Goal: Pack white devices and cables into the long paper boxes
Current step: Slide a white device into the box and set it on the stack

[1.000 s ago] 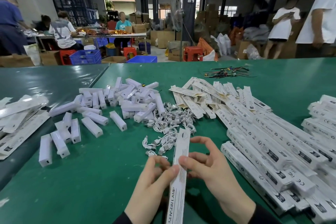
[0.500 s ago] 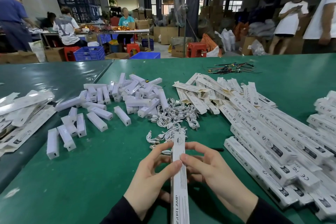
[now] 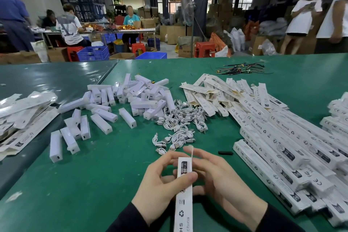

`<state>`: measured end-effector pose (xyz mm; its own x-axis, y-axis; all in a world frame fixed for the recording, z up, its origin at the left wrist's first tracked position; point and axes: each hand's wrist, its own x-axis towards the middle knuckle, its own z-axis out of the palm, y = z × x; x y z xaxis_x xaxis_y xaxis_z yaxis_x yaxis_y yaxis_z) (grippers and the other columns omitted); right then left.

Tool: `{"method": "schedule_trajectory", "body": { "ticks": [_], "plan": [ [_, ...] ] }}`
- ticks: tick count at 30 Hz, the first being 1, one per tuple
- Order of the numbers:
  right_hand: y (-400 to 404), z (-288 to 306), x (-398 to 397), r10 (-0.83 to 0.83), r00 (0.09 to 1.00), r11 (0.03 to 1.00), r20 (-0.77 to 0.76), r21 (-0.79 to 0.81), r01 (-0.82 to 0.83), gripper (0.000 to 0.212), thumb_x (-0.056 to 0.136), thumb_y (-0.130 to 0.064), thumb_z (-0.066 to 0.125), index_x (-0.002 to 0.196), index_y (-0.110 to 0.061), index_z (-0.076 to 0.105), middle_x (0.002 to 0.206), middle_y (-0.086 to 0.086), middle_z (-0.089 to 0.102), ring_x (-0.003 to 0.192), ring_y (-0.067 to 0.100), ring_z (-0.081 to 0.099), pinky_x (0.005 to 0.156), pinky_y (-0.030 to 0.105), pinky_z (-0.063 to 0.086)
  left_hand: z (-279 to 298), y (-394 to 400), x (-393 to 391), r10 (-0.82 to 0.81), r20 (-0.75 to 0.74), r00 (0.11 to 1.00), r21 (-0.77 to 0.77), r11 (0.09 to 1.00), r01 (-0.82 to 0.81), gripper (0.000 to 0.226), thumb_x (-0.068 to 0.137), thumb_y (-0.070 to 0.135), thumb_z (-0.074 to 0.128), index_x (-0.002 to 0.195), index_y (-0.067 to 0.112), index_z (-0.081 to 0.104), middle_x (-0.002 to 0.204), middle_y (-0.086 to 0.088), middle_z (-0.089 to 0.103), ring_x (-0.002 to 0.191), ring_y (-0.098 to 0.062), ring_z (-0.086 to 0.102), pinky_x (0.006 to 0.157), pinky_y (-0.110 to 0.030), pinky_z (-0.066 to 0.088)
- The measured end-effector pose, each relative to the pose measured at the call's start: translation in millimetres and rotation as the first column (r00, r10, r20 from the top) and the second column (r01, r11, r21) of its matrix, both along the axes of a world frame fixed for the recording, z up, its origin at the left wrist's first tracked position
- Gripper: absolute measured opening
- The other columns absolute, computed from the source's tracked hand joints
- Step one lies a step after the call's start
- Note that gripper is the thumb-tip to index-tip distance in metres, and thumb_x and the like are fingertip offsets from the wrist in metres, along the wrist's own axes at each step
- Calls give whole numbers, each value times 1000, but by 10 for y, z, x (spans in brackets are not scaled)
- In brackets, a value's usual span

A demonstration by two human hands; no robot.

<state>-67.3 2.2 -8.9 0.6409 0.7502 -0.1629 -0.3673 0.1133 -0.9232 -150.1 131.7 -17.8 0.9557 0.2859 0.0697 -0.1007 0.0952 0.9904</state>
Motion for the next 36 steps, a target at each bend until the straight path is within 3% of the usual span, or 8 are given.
{"method": "schedule_trajectory", "body": {
  "ticks": [4,7,11,13,17,26,32,36],
  "plan": [
    [-11,-15,-21,-4,1000,1000,6,-29,4,30,90,-21,64,120,-18,65,97,10,72,70,14,68,54,24,51,-43,-28,13,45,-38,998,83,996,-42,43,52,34,87,90,24,69,97,-22,69,69,-36,69,68,-46,58],
    [-24,-27,25,-71,996,998,-48,0,71,38,91,-10,63,127,-21,57,107,15,73,81,21,71,58,28,56,-50,-24,25,44,-35,998,37,998,-43,43,60,30,85,100,25,72,115,-18,62,82,-37,70,76,-46,58],
    [-38,17,50,-97,982,989,-164,92,113,40,90,-5,61,127,-21,58,107,19,73,83,21,71,55,25,56,-39,-24,15,-19,-53,998,-15,1000,18,69,69,14,86,128,32,56,114,-10,64,78,-26,67,70,-31,56],
    [-32,26,47,-75,974,986,-212,127,103,41,89,-5,60,128,-18,57,110,22,71,95,28,70,59,27,58,-17,-29,7,-44,-48,998,12,999,45,70,72,14,82,131,32,51,114,-16,66,91,-29,65,76,-36,58],
    [-20,15,68,-83,956,978,-282,163,133,41,87,-7,58,128,-10,55,113,26,68,97,29,71,60,30,59,31,-30,-17,-125,-21,992,-49,991,124,67,70,11,76,130,28,51,114,-21,66,85,-31,66,67,-49,59],
    [-34,-14,138,-54,958,994,-282,76,78,31,89,5,50,119,3,61,103,25,72,83,26,74,62,28,58,7,-46,-40,-192,-61,980,59,979,195,49,64,29,81,108,27,61,104,-10,62,69,-11,61,57,-25,51],
    [-62,24,147,9,936,995,-351,96,27,37,93,-19,51,115,5,67,112,23,70,98,28,71,77,35,61,6,-41,-26,-235,-75,969,16,971,237,40,75,9,69,109,8,49,85,-5,62,60,-3,59,59,-16,46],
    [-60,13,119,5,973,999,-229,37,4,27,92,-7,55,115,0,68,110,19,72,102,24,71,68,24,57,28,-53,-28,-219,-83,972,22,975,222,42,76,10,69,111,5,45,100,-32,62,63,-5,60,61,-18,46]
  ]
}}
